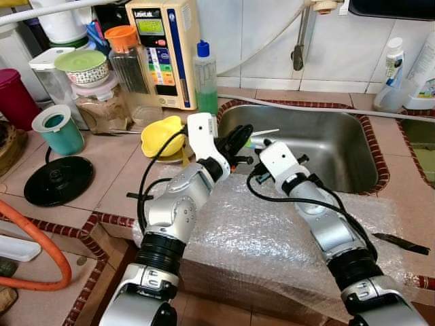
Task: Kitchen organization
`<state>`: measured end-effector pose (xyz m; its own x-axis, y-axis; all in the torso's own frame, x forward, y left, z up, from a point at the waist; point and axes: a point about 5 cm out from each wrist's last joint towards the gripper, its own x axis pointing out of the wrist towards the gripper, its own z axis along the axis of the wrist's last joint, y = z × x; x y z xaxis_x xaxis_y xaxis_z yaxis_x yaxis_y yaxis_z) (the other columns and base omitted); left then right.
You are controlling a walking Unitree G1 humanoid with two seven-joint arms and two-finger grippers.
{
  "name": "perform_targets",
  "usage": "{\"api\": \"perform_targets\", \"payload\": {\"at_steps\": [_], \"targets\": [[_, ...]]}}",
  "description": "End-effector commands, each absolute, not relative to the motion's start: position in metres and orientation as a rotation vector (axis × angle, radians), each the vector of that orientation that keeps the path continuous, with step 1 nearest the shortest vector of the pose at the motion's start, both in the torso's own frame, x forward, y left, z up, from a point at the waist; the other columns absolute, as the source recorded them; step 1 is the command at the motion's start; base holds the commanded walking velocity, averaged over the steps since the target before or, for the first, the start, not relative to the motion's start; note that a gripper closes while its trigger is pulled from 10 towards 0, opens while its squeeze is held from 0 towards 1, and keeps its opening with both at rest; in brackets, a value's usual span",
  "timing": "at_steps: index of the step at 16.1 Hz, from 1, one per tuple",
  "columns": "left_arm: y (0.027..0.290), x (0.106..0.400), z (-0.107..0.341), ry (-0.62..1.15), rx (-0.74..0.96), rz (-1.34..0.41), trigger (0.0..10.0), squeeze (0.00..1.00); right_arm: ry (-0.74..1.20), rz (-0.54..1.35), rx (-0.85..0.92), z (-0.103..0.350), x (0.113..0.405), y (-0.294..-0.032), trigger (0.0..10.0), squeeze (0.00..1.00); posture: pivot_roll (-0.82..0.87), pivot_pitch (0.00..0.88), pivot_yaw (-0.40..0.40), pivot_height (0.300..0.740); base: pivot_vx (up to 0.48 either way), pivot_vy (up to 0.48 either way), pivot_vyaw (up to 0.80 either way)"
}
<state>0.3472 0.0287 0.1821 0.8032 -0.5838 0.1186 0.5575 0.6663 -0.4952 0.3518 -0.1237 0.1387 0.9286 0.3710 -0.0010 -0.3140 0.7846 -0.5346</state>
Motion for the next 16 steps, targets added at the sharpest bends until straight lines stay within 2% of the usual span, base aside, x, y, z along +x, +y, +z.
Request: {"api": "perform_targets", "payload": {"at_steps": [1,6,7,8,16], "targets": [[0.004,0.342,0.202,0.016,-0.611,-0.708,10.0,0.0,-0.131,0.382,-0.537,0.146,0.355,-0.12,0.0,0.0,-0.1,0.0,0.093,0.74,0.0,0.0,0.0],[0.0,0.337,0.204,0.011,-0.664,-0.767,10.0,0.0,-0.133,0.375,-0.517,0.147,0.355,-0.123,0.0,0.0,-0.1,0.0,0.089,0.74,0.0,0.0,0.0],[0.0,0.337,0.204,0.008,-0.657,-0.771,10.0,0.26,-0.133,0.369,-0.519,0.147,0.355,-0.124,0.0,0.0,-0.1,0.0,0.089,0.74,0.0,0.0,0.0],[0.0,0.337,0.204,0.011,-0.668,-0.767,10.0,1.0,-0.134,0.362,-0.521,0.147,0.356,-0.126,0.0,0.0,-0.1,0.0,0.089,0.74,0.0,0.0,0.0],[0.005,0.335,0.191,0.024,-0.493,-0.79,10.0,1.0,-0.128,0.326,-0.544,0.146,0.355,-0.138,0.0,0.0,-0.1,0.0,0.094,0.74,0.0,0.0,0.0]]}}
